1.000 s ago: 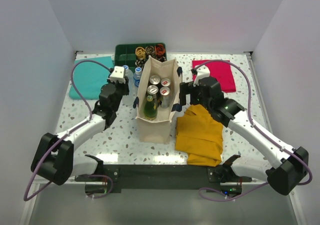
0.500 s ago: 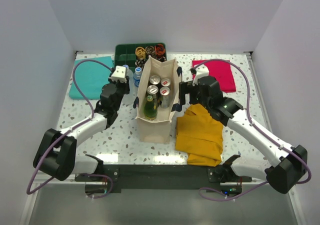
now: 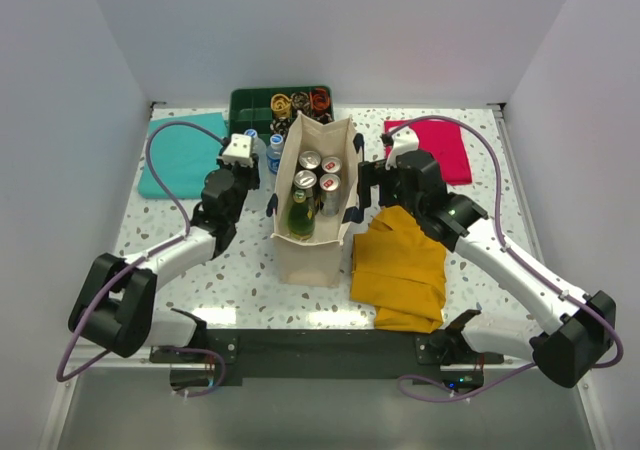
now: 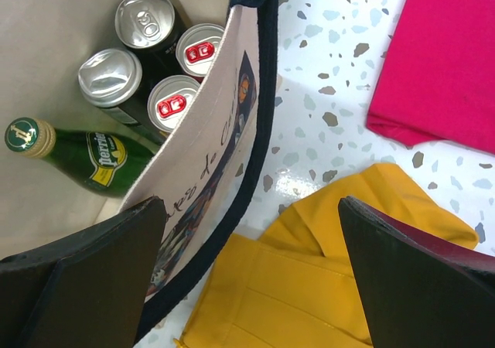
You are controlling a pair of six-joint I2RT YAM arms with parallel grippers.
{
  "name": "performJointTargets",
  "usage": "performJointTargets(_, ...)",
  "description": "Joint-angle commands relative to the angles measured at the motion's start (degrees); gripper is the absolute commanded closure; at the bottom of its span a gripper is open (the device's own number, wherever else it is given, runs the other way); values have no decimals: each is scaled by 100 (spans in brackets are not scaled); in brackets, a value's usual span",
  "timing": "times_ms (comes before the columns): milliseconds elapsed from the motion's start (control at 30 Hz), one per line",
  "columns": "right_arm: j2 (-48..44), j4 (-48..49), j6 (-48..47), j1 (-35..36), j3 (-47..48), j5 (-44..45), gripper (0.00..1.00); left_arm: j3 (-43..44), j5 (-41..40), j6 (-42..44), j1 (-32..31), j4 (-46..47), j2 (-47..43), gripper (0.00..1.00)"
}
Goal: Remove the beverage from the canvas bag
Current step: Place the drink at the center of the board.
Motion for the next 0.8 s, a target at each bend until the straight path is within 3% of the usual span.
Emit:
performJointTargets(0,-119,79,-77,-13,200,160,2,92,-165,-144,55,1505,-141,100)
performJointTargets(200,-119,122,-69,-13,165,142,2,-57,-236,-197,55,1584,-176,100)
performJointTargets(233,-119,114,-69,-13,165,133,2,-83,-262,-206,55,1575,-211,96)
performJointTargets(267,-119,114,-69,-13,156,133,2,-109,-262,-206,55,1575,-220,86)
performJointTargets(333,-128,122,-69,-13,156,133,2,-127,-253,-249,55,1532,-281,80)
performJointTargets(467,-181,105,-77,-13,139,124,2,-162,-218,-311,55,1435,-360,80)
performJointTargets(667,-330,166,-33,-13,24,2,2,-206,-201,-381,55,1285,-510,66)
performJointTargets(767,-383,210,-25,-13,-2,-104,2,-215,-227,-381,55,1215,-571,65)
